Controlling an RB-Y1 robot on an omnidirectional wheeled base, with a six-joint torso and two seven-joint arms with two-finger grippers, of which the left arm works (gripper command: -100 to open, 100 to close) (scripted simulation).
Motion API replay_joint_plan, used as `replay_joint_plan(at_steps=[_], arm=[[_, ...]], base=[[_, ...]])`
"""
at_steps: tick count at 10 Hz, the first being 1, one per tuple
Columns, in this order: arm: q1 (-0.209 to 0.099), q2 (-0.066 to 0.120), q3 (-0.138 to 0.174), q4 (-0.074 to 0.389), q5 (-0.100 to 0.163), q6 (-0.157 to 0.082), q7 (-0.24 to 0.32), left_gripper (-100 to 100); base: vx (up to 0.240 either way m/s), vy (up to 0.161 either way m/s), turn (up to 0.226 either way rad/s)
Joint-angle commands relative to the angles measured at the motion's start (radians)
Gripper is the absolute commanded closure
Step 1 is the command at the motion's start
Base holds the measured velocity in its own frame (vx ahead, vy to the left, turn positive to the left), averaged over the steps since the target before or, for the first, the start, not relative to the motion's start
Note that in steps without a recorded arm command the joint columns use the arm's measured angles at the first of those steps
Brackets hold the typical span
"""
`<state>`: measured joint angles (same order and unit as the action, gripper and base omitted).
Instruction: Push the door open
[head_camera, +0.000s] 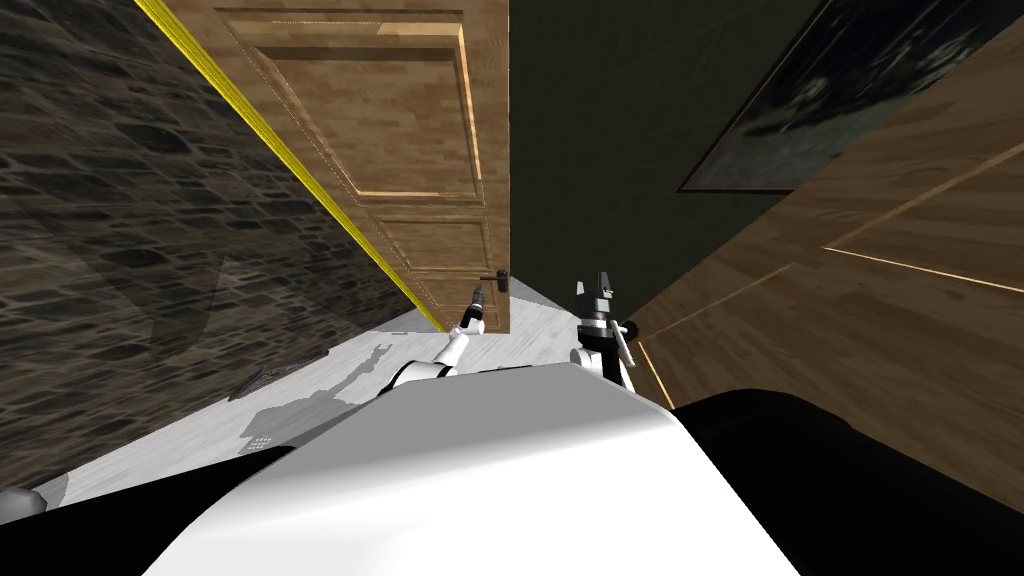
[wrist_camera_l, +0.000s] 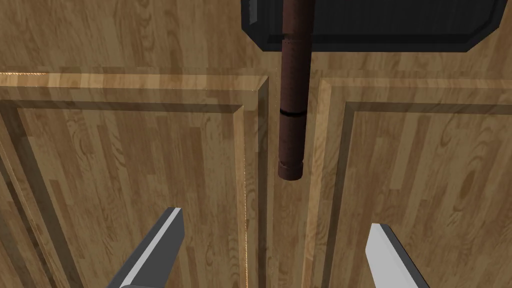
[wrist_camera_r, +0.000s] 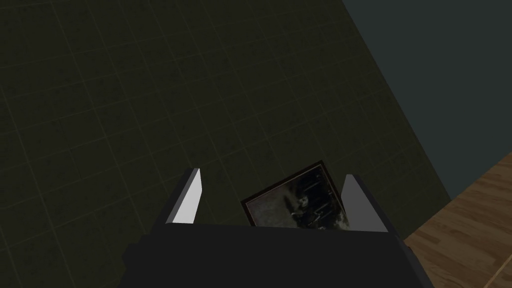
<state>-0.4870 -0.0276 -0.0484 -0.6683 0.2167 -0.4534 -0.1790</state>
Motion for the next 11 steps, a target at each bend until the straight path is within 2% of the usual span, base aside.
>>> replay_joint_plan(at_steps=[1, 4, 6, 8, 11], arm=[[-0.002, 0.015, 0.002, 0.001, 0.001, -0.001, -0.002, -100], [-0.002, 0.059, 0.005, 0.002, 0.005, -0.003, -0.008, -100], [-0.002, 0.09, 0.011, 0.004, 0.011, -0.007, -0.017, -100], [-0.002, 0.088, 0.014, 0.005, 0.015, -0.009, -0.024, -100], [-0.002, 0.044, 0.02, 0.007, 0.021, -0.013, -0.033, -100]], base=[[0.115, 0.187, -0.01], [0.141, 0.151, -0.014], [0.178, 0.057, -0.034], [0.182, -0.069, -0.036], [0.1, -0.17, -0.031]])
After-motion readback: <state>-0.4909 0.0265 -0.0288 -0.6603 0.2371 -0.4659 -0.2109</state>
